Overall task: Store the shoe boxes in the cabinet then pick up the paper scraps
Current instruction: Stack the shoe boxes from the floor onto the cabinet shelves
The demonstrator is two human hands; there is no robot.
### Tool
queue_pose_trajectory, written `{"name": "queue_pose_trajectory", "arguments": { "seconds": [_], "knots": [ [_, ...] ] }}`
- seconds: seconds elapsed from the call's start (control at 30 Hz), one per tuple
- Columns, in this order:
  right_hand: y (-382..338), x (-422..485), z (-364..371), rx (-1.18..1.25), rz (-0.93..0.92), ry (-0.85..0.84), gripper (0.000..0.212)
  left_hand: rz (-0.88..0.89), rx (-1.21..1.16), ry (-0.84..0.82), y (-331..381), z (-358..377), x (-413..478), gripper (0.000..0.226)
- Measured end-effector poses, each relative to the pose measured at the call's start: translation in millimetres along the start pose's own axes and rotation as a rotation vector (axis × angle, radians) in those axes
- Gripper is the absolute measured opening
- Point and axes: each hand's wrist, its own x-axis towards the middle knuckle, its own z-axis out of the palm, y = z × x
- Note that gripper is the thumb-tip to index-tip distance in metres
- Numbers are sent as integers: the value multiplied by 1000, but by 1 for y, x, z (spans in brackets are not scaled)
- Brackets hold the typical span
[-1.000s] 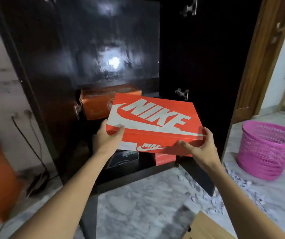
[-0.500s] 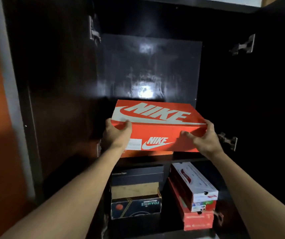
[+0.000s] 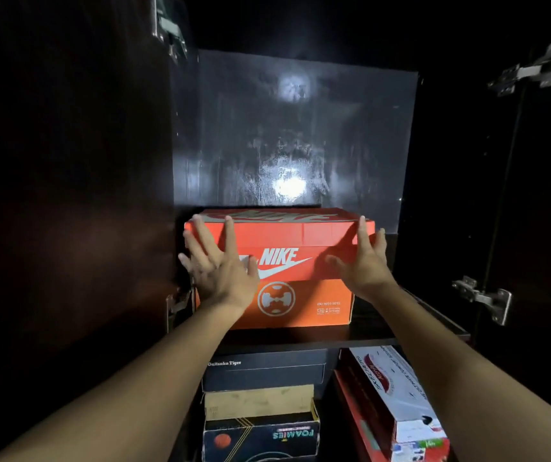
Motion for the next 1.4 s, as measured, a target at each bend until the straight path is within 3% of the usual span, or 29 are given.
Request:
{"name": "queue_pose_trajectory", "arguments": {
  "seconds": [0.07, 0.17, 0.3, 0.5, 0.73, 0.83, 1.1, 1.23, 1.4],
  "knots": [
    [2, -6, 12, -63, -54, 114, 99, 108, 100, 10, -5, 7, -4, 91],
    [5, -10, 24, -51, -87, 149, 93, 134, 122, 1, -10, 13, 0, 93],
    [10, 6, 32, -85, -28, 54, 95, 105, 97, -88, -8, 17, 15, 92],
    [14, 21, 33, -91, 7, -218, 97, 67, 49, -352, -14, 13, 46, 92],
    [16, 2, 16, -85, 31, -144, 88, 10, -120, -388, -1, -1, 34, 78],
    [14, -20, 1, -86, 19, -105, 79, 69, -259, -403, 10, -17, 11, 65],
    [4, -163, -43, 43, 106, -65, 65, 234, -418, -599, 31, -81, -102, 34],
    [17, -262, -64, 2, 160, -49, 55, 167, -554, -677, 34, -105, -178, 33],
    [49, -368, -84, -93, 321, -20, 63, 155, -580, -825, 36, -114, -278, 31]
  ]
}}
